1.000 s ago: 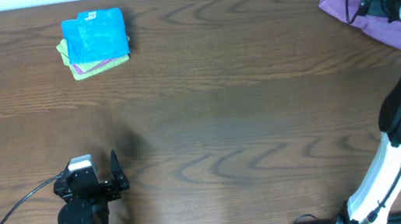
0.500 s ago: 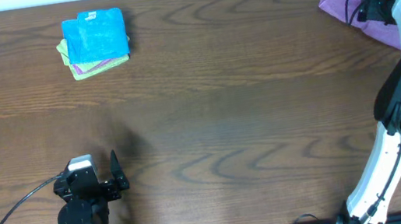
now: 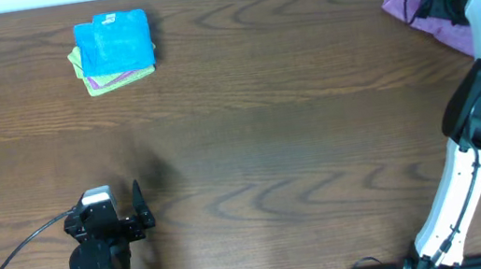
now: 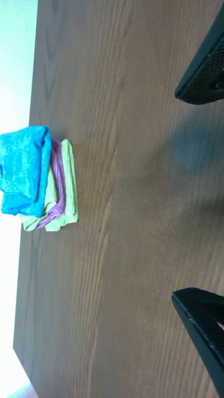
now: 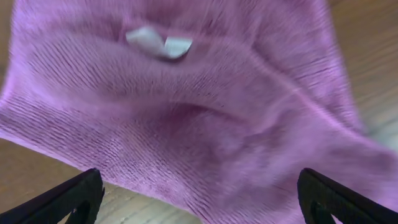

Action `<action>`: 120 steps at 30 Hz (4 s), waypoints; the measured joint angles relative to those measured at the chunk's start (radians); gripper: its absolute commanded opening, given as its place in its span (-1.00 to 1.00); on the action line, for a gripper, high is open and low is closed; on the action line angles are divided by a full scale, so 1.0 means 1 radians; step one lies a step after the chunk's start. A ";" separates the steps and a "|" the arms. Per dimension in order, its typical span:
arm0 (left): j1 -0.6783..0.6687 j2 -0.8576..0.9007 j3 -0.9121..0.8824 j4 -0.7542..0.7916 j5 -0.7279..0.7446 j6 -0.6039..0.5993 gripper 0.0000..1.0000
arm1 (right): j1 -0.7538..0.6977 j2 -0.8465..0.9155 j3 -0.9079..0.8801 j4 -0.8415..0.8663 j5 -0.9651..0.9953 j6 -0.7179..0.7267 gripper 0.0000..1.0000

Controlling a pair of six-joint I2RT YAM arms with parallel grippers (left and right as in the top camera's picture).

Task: Fold the cloth
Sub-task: 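Lower the right gripper onto the pink cloth and pinch its edge, then lift the pink cloth with the right gripper and pull it toward the front, then swing the held cloth left to the table center with the right gripper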

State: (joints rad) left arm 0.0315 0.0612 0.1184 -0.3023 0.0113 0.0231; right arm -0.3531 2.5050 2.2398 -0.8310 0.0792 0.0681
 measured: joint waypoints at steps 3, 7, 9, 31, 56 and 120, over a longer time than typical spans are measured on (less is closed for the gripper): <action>0.000 0.000 0.000 0.000 0.000 0.000 0.91 | 0.000 0.025 0.000 -0.005 -0.018 0.006 0.99; 0.000 0.000 0.000 0.000 0.000 0.000 0.91 | 0.000 0.028 0.000 -0.007 -0.031 0.012 0.56; 0.000 0.000 0.000 0.000 0.000 0.000 0.91 | 0.000 0.028 0.000 -0.013 -0.035 0.019 -0.07; 0.000 0.000 0.000 0.000 0.000 0.000 0.91 | 0.038 0.027 0.085 -0.194 -0.047 0.030 -0.97; 0.000 0.000 0.000 0.000 0.000 0.000 0.91 | 0.201 -0.696 0.107 -0.490 -0.137 0.014 -0.97; 0.000 0.000 0.000 0.000 0.000 0.000 0.91 | 0.604 -0.997 -0.373 -0.642 -0.339 -0.122 -0.49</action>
State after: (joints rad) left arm 0.0315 0.0608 0.1184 -0.3023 0.0113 0.0227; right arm 0.2512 1.5082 1.8671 -1.4734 -0.2600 -0.0540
